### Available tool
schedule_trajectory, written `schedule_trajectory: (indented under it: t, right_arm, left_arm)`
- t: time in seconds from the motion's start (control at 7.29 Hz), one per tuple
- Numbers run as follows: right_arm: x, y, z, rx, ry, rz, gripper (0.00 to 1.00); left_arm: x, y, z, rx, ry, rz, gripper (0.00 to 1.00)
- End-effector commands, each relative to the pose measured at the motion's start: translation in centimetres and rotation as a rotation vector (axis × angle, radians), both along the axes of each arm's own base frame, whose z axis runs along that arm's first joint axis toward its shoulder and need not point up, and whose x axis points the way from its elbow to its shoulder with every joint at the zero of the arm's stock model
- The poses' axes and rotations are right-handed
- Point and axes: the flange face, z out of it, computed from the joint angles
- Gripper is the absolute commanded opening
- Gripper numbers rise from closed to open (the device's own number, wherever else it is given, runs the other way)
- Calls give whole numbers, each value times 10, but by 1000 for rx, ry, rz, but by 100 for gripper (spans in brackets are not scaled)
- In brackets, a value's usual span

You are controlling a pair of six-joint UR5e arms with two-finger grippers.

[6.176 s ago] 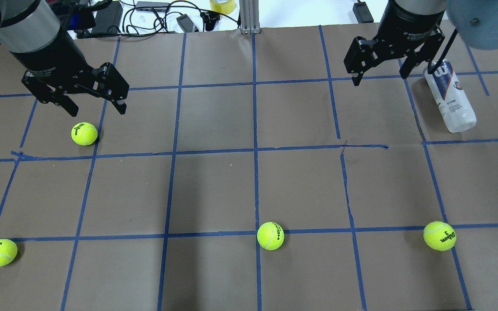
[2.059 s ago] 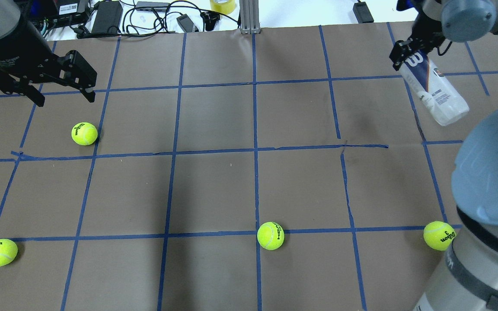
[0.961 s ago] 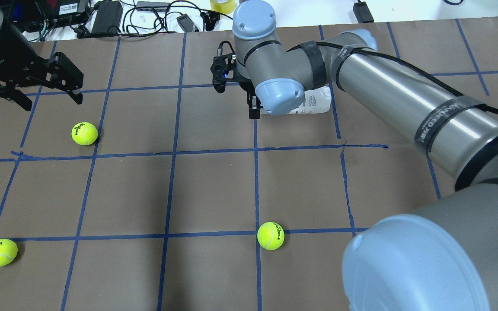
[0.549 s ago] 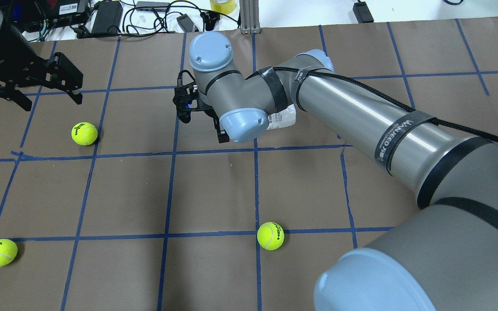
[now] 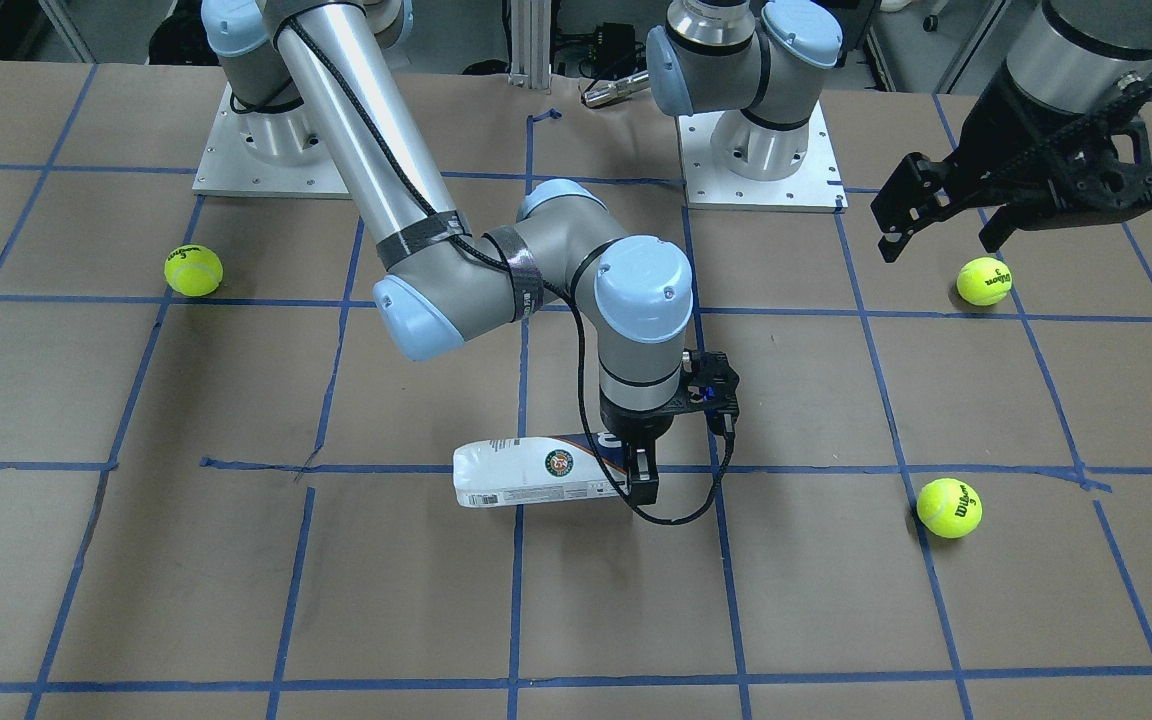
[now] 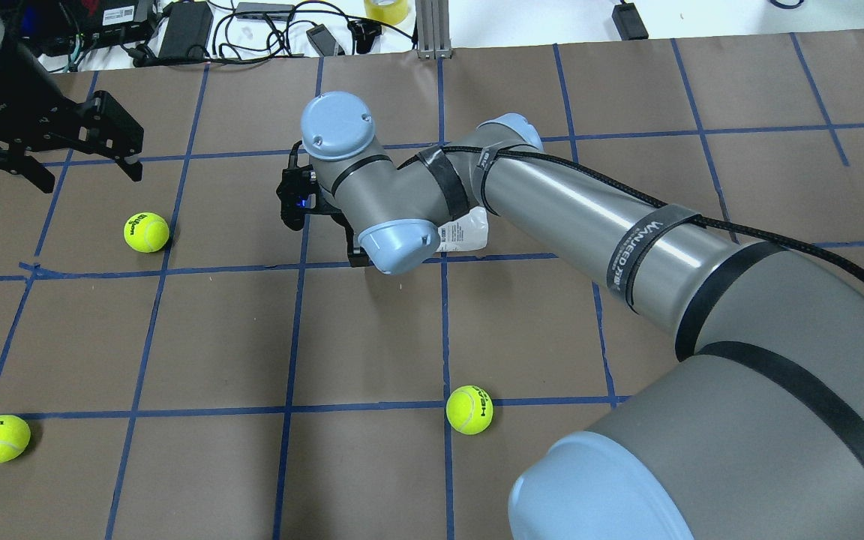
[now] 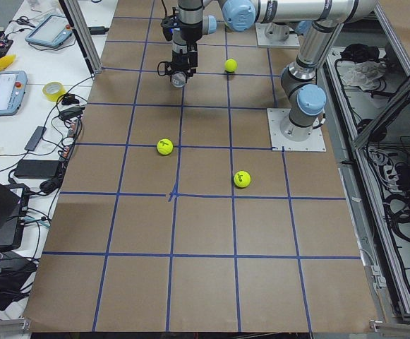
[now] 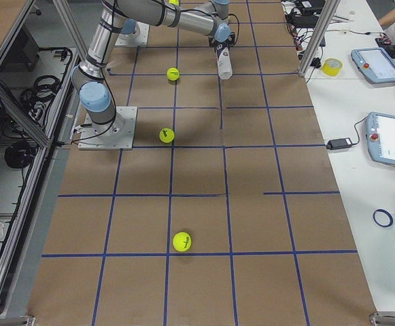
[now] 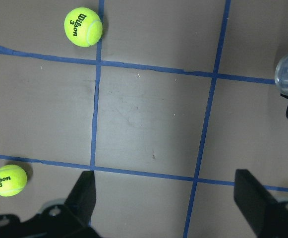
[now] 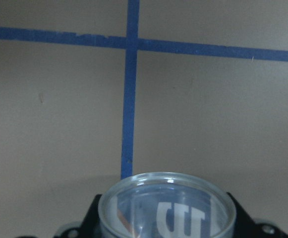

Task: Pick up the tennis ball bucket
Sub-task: 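Carry the can toward the table centre with the right gripper and lay it down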

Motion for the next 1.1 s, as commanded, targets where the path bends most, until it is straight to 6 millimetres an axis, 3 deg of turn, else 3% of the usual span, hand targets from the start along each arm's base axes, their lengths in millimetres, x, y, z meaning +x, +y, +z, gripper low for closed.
schedule_trajectory:
  t: [0.0, 0.14, 0.27, 0.41, 0.55, 0.69, 0.82, 0.96]
  right_arm:
    - [2, -3, 7, -5, -22, -113, 100]
    - [-4, -12, 15, -16, -28, -130, 100]
    - [-30, -36, 43, -44, -48, -181, 100]
    - [-82, -59, 95, -43, -99, -255, 100]
    - [-138, -72, 123, 15, -95, -331, 100]
    - [-182, -73, 142, 54, -78, -396, 100]
    - [-207, -76, 148, 64, -79, -441, 100]
    - [-203, -64, 173, 49, -109, -447, 100]
  left_arm:
    - [1, 0, 0, 0, -1, 0, 100]
    - [2, 0, 0, 2, -2, 0, 100]
    - [1, 0, 0, 3, -1, -2, 100]
    - [2, -3, -4, 7, 10, -2, 100]
    - [4, -7, -4, -12, 11, -1, 100]
    - [5, -9, -5, -16, 15, -5, 100]
    - [5, -19, -24, 12, 41, 1, 100]
    - [-5, -35, -49, -22, 115, 2, 100]
